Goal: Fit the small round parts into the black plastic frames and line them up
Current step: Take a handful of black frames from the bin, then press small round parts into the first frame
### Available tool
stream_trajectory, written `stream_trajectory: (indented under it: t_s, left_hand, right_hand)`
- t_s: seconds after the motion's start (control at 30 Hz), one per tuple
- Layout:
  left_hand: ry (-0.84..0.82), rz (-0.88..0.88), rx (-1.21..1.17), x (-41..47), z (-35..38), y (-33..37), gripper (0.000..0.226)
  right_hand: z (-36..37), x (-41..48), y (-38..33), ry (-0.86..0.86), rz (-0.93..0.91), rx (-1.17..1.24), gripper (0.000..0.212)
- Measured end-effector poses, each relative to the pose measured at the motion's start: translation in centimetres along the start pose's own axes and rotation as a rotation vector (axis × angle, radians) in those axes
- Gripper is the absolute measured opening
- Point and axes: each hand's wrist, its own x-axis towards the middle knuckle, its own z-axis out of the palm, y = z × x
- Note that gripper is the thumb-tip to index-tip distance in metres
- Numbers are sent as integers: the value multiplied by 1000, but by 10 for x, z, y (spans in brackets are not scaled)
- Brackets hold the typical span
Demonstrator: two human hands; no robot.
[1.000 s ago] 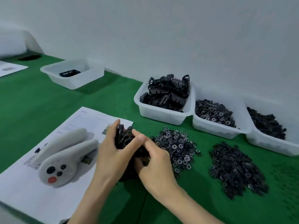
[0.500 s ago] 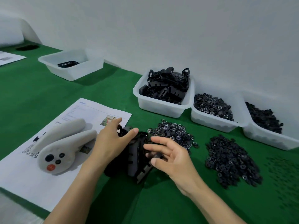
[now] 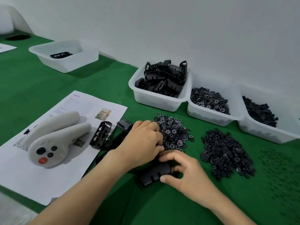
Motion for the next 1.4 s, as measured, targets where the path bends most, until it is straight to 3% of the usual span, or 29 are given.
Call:
stream_trajectory:
  t_s: [0.1,0.2,0.33,0.43,0.57,0.67,0.77,0.9,1.03,1.13,1.23,1.33,1.4]
  left_hand:
    - [-8,-3,34,-3,0,-7,15]
    - [2,-7,38,-8,-10,-12,11]
    - [30,-50,29,-19,-20,-24,8]
    - [-34,-102,86,-27,-24,-32,27]
    - [-24,-115,129,-35,-24,-25,30]
    - [92,-23,-30,-44,-18,-4,25]
    - [34,69,-223,-54,1,22,20]
    - [-59,11,-440,-64,21,41,20]
    - [-70,23,-526,-68,26,49,18]
    - [-35,-13,-478,-72,27,46,27]
    - [-6,-21,-489,-70,28,37,48]
    - [-86,7,-548,-61,29,33,73]
    - [-137,23,-561,-56,32,34,75]
  right_hand:
    - [-2,-3,-1,-46,-146,-224,33]
    - [-9,-4,-1,0,-187,-268,27]
    - [-23,-4,-4,49,18,-171,7]
    - [-32,-4,-5,-34,169,-128,10]
    - [-38,-7,-3,-85,281,-92,8]
    - [-40,-11,-1,-63,301,-47,4]
    - [-46,-15,-2,-87,260,-114,8]
    - [-44,-10,-2,-36,139,-349,13]
    - [-24,-5,-5,65,88,-279,18]
    - [-22,-6,-6,138,106,-80,18]
    - [-39,-11,-5,281,147,-64,27]
    - [-43,-25,-5,147,188,-204,16]
    - [-32,-34,-5,42,199,-241,8]
